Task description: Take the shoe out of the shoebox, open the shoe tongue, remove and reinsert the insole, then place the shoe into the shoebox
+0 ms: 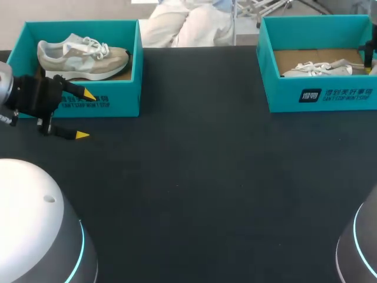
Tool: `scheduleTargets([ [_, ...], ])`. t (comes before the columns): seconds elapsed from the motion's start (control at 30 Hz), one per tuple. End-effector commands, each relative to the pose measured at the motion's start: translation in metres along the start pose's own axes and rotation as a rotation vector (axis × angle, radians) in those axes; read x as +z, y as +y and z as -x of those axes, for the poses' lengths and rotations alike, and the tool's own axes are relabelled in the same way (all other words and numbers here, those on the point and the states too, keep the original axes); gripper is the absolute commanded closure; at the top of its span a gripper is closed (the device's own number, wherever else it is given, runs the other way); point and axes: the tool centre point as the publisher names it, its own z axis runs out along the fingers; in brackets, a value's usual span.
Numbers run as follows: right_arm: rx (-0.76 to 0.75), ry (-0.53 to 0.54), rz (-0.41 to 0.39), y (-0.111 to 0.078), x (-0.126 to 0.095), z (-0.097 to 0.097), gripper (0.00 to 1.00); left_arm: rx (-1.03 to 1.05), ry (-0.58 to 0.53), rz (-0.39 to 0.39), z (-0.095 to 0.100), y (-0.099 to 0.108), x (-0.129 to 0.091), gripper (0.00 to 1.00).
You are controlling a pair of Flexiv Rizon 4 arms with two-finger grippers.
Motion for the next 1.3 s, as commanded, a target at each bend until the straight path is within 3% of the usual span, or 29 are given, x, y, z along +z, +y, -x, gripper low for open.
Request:
scheduleTargets([
  [0.03, -0.005, 0.015, 0.062, -0.017, -0.031, 0.009, 0.27, 0.0, 0.001, 0.003, -0.001, -0.001, -0.001, 0.0],
  [0.23, 0.01, 0.037, 0.107, -0.029, -0.064, 0.008, 0.24, 0.0, 0.001, 0.003, -0.001, -0.001, -0.001, 0.0],
  [0.37, 0.021, 0.076, 0.11, -0.04, -0.079, 0.0, 0.0, 0.0, 0.001, 0.003, -0.001, -0.001, -0.001, 0.0],
  [0.6, 0.026, 0.098, 0.099, -0.044, -0.085, -0.01, 0.0, 0.0, 0.001, 0.003, -0.001, -0.001, -0.001, 0.0],
  [0.87, 0.026, 0.098, 0.099, -0.044, -0.085, -0.01, 0.0, 0.036, -0.023, -0.018, 0.038, 0.016, -0.034, 0.0],
  [1.1, 0.026, 0.098, 0.099, -0.044, -0.085, -0.01, 0.0, 0.113, 0.025, 0.047, 0.071, 0.045, -0.05, 0.0],
  [1.23, 0.026, 0.098, 0.099, -0.044, -0.085, -0.01, 0.0, 0.194, 0.064, 0.124, 0.09, 0.058, -0.056, 0.0],
  [1.3, 0.026, 0.098, 0.099, -0.044, -0.085, -0.01, 0.0, 0.258, 0.108, 0.119, 0.097, 0.064, -0.059, 0.0],
])
